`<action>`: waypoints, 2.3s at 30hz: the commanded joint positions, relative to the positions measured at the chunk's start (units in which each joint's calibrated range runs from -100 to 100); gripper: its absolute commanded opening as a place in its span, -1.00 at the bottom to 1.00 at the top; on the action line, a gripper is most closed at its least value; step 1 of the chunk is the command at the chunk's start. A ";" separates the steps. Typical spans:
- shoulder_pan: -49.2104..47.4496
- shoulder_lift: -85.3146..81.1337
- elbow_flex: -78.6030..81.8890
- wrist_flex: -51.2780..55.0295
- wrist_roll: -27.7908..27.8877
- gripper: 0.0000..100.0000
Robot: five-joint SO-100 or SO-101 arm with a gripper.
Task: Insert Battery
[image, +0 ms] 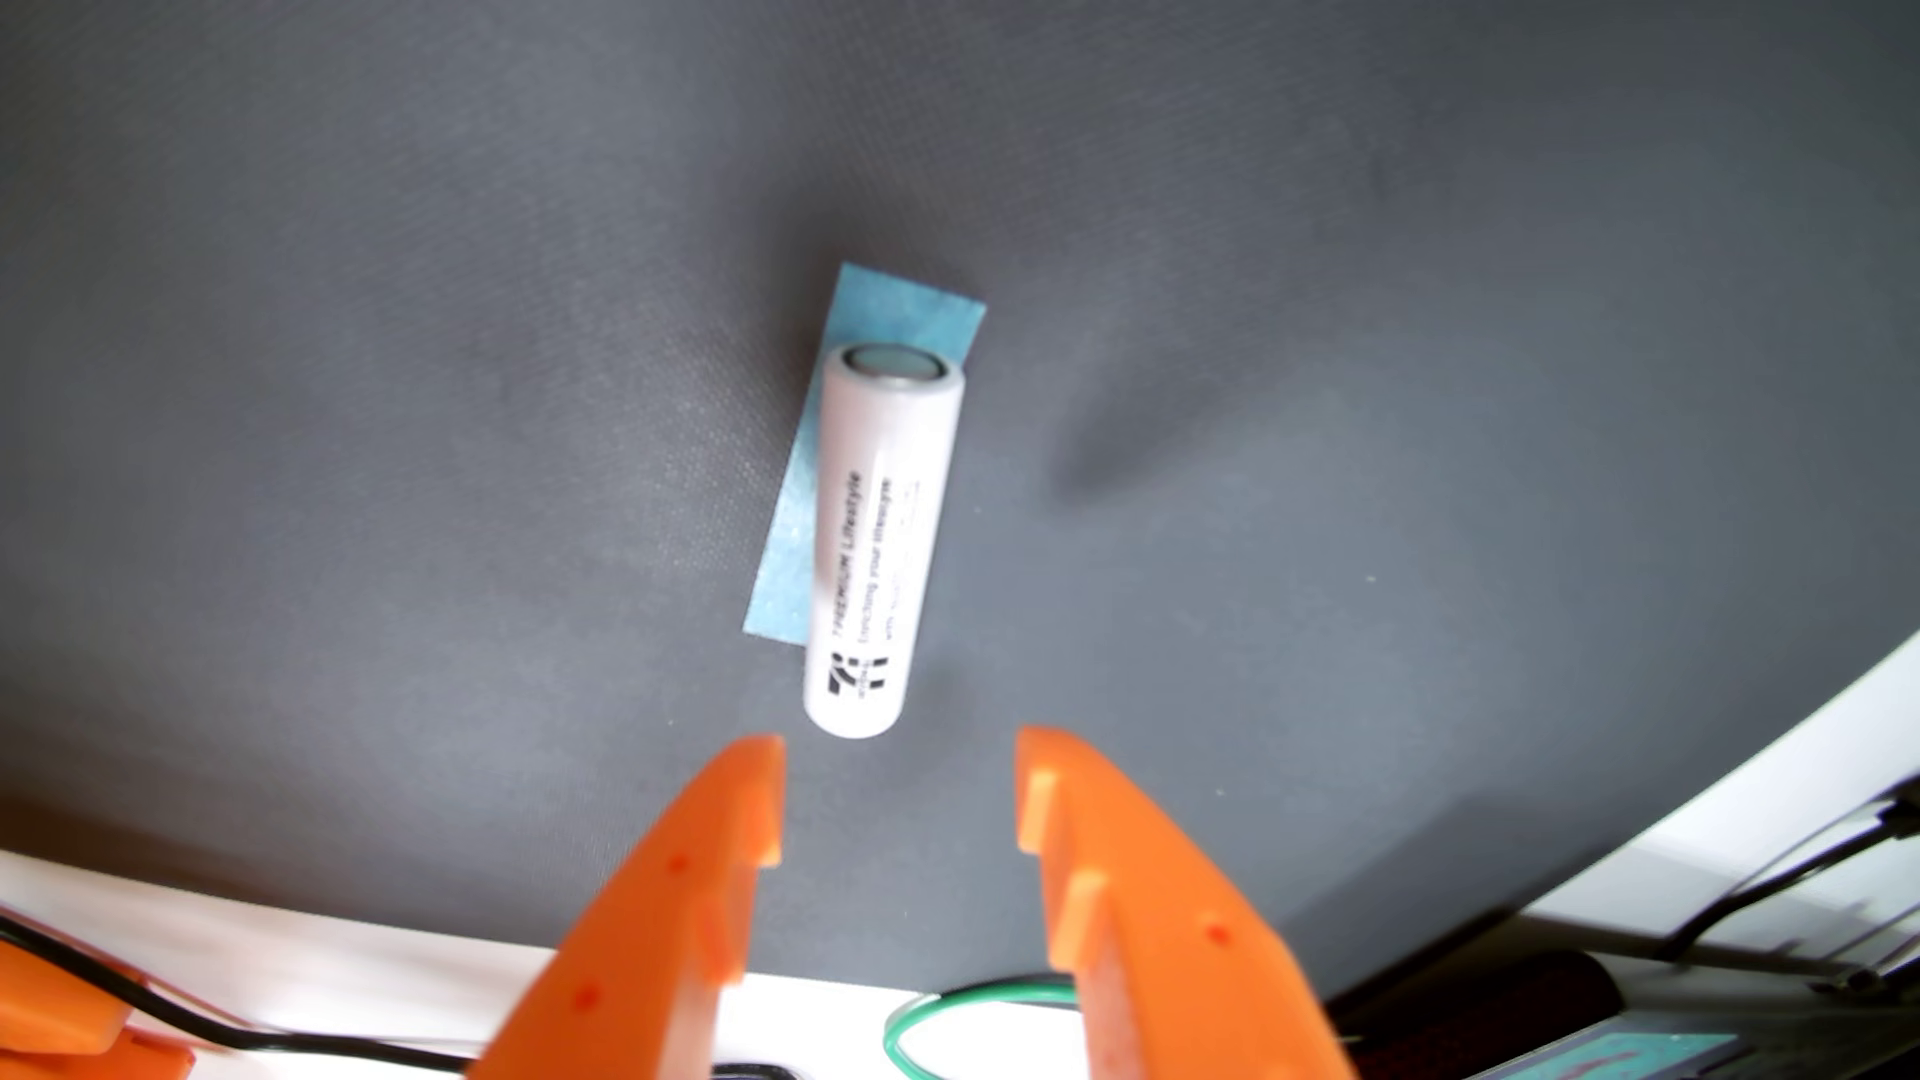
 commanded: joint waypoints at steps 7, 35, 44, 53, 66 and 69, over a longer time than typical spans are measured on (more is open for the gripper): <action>0.48 -0.15 0.69 -0.57 1.11 -0.73; 1.90 -0.06 3.49 -6.07 1.16 -0.73; 2.01 3.69 2.50 -6.07 1.16 -0.73; 1.90 4.36 2.50 -6.24 2.04 -0.73; 1.42 4.44 4.75 -10.31 2.19 -0.73; 1.66 4.44 4.75 -10.31 2.19 -0.73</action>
